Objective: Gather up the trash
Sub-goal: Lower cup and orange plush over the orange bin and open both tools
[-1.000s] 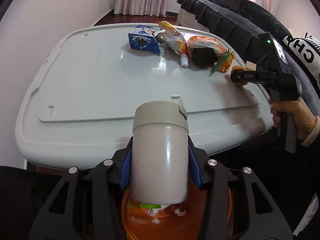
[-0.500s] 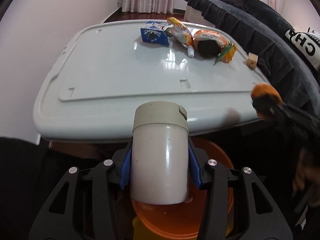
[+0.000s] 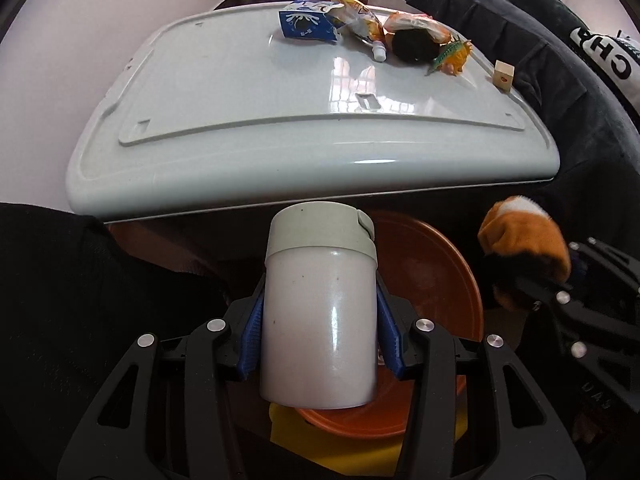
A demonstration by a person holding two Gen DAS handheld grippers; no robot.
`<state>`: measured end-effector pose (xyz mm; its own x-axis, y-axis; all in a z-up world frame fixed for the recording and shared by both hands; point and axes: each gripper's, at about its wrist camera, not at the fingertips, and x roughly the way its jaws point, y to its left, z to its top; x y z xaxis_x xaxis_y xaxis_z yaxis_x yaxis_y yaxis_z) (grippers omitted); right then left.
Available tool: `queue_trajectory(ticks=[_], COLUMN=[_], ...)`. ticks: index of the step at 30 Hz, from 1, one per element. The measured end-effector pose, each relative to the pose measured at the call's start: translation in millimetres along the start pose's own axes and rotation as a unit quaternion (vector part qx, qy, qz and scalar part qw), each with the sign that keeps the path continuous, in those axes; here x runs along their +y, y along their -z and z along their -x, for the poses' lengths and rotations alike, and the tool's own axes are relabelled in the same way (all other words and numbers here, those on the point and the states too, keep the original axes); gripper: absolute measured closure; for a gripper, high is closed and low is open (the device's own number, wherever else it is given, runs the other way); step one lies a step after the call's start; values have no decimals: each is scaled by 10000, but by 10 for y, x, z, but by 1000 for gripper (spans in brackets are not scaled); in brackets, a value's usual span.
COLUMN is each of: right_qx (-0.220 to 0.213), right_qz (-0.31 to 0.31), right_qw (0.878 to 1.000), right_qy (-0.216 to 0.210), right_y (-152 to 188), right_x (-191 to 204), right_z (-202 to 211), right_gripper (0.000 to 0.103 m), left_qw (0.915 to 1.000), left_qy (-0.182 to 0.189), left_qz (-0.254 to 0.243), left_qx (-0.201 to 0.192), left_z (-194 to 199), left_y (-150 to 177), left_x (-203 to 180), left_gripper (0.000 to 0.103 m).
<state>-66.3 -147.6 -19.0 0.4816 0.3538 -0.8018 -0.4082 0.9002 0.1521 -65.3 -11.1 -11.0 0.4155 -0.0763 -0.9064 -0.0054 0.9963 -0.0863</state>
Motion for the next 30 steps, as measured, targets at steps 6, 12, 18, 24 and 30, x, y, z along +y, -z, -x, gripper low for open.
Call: queue_trajectory(ticks=[6, 12, 18, 24, 30], right_qx=[114, 192, 199, 198, 175], right_qz=[-85, -186, -202, -235, -301], right_qw=[9999, 9996, 9996, 9995, 9994], right_qy=[7, 5, -8, -33, -53], right_y=[42, 43, 40, 48, 54], right_x=[-18, -64, -61, -78, -104], right_z=[-48, -98, -109, -109, -96], right_gripper=[74, 74, 74, 74, 74], left_qw=[9998, 9997, 9997, 9998, 9998], left_qy=[62, 80, 74, 42, -2], left_qz=[80, 56, 46, 21, -11], left_qx=[163, 210, 229, 202, 197], left_z=[-90, -108, -119, -112, -103], left_y=[13, 14, 15, 20, 19], left_x=[30, 14, 10, 2, -4], left_gripper=[57, 57, 57, 57, 57])
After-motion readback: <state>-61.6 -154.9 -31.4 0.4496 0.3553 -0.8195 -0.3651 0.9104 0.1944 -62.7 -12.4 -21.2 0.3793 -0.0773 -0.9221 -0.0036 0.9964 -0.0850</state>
